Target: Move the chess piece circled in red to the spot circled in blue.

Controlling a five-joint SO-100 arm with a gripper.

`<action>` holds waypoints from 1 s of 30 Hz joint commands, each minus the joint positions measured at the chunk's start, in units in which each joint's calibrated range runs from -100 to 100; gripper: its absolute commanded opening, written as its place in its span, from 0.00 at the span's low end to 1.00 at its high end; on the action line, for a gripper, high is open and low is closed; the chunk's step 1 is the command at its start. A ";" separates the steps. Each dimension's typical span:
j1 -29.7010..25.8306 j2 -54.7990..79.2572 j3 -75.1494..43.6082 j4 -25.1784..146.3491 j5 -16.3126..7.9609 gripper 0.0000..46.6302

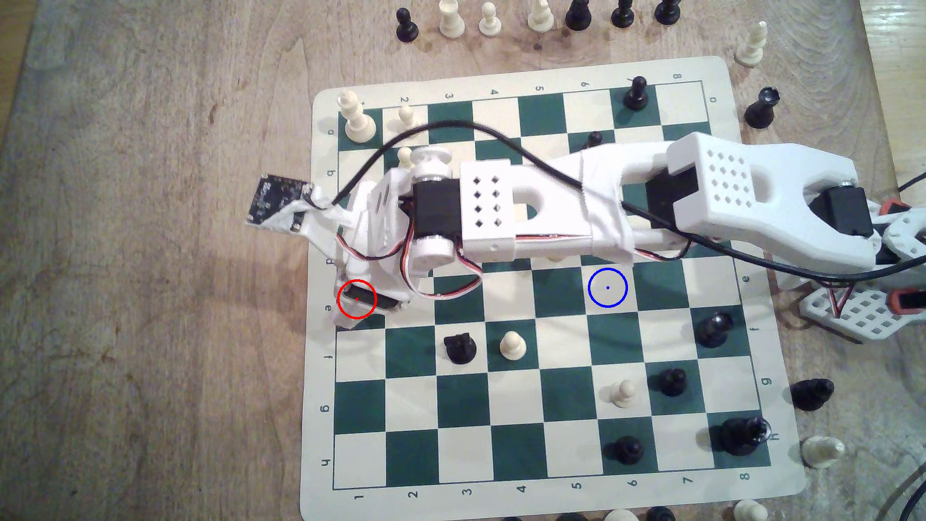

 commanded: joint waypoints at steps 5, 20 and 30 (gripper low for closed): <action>-0.39 -1.44 -6.38 -2.21 -0.83 0.38; -1.01 -0.68 -8.01 -0.74 -0.68 0.33; -1.01 -0.34 -8.01 -0.82 -0.59 0.24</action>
